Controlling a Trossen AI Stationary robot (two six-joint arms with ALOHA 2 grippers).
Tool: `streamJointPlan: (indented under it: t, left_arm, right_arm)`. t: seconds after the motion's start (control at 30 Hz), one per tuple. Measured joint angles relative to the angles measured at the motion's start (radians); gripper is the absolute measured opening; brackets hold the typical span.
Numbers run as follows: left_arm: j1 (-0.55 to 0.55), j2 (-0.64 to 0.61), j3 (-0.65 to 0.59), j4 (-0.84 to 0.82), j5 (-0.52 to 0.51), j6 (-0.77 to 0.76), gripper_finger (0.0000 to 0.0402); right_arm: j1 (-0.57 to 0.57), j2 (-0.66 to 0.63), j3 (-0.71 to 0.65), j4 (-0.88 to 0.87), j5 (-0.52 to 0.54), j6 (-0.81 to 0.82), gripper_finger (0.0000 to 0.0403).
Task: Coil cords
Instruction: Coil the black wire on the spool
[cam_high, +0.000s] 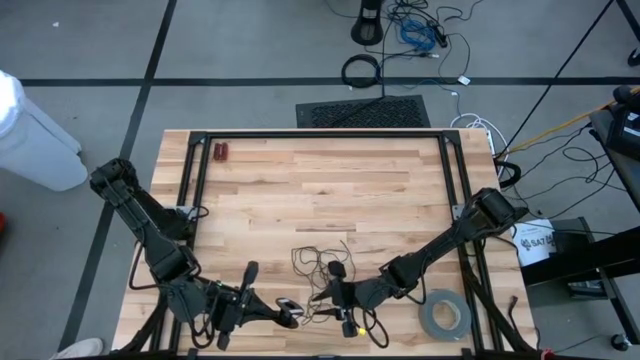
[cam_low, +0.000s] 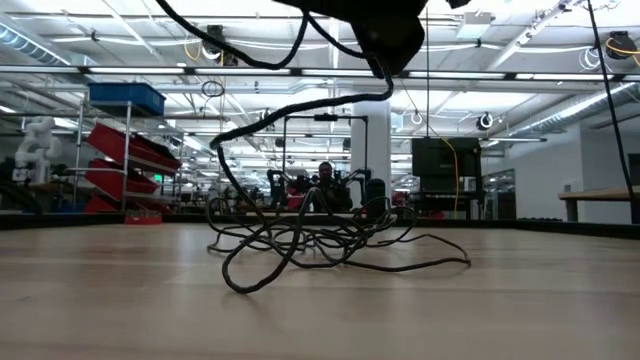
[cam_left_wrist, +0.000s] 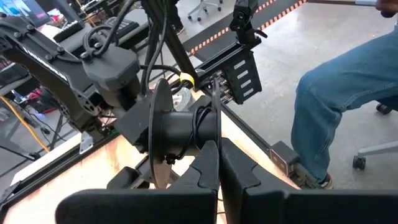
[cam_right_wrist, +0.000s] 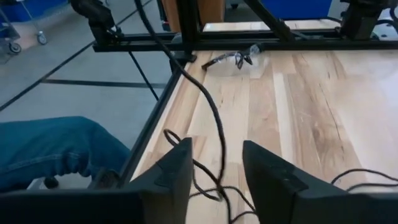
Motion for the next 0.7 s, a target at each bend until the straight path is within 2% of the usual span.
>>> streamJointPlan:
  t: [0.27,0.4,0.7]
  left_arm:
    - [0.0,0.0,0.0,-0.001,0.0,0.0,0.0]
    - [0.0,0.0,0.0,0.019,0.014,0.006,0.0]
    - [0.008,0.009,0.0,0.147,0.146,0.084,0.0]
  right_arm:
    - [-0.001,0.0,0.0,-0.005,0.0,-0.007,0.001]
    - [-0.006,0.0,0.004,-0.004,0.0,-0.008,0.0005]
    - [-0.054,0.0,0.081,-0.008,0.0,-0.049,0.0001]
